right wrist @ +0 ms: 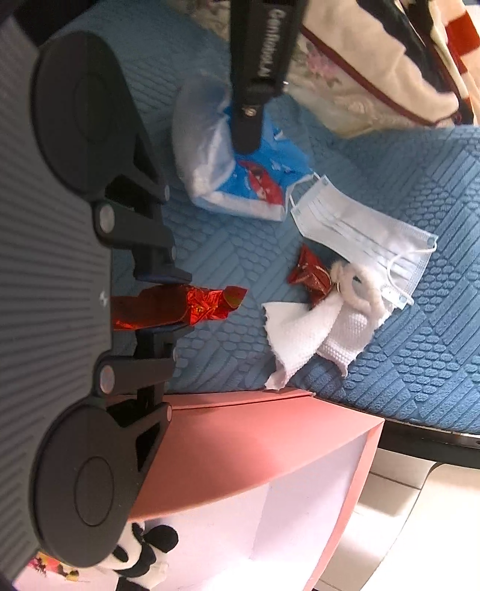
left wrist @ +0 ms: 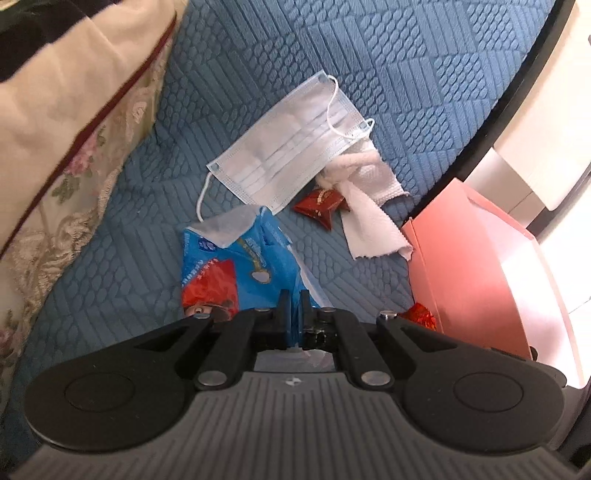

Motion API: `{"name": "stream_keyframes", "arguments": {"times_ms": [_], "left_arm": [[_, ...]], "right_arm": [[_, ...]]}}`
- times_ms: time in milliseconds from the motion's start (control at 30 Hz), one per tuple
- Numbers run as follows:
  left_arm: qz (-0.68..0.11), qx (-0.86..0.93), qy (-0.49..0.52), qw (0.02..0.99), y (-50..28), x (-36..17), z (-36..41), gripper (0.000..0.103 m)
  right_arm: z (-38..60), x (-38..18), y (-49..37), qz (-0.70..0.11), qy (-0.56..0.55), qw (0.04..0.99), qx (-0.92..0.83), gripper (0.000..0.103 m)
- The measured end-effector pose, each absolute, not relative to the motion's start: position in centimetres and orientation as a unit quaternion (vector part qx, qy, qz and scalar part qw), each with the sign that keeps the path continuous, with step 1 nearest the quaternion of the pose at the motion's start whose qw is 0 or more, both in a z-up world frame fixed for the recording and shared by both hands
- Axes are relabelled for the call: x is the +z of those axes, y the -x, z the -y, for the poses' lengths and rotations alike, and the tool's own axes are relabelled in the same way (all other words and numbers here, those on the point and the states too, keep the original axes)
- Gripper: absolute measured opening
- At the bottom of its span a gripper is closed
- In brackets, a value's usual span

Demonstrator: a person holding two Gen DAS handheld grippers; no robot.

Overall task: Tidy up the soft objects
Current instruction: 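Carry the red candy and blue bag over the pink box with both grippers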

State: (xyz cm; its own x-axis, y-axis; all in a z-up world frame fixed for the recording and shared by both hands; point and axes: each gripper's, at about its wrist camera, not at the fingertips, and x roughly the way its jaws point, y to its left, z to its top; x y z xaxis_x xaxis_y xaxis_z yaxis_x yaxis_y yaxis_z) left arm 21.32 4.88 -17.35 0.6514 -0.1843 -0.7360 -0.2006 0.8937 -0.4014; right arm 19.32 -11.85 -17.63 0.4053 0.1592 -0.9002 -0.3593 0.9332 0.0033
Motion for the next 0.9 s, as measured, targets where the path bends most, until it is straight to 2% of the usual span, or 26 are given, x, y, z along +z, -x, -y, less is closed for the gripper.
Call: {"name": "stream_keyframes", "arguments": {"times_ms": [533,900], "left_arm": [[-0.396,-0.003,0.245,0.885,-14.9,-15.4,-4.6,0.004],[-0.383,-0.014,0.213,0.899,-12.6,-13.9,-3.5,0.004]], "right_arm": [[13.0,-14.4,-15.1,-0.510,0.088,0.839,0.167,0.024],[14.4,-13.0,-13.3,-0.515,0.070,0.838,0.163,0.024]]}}
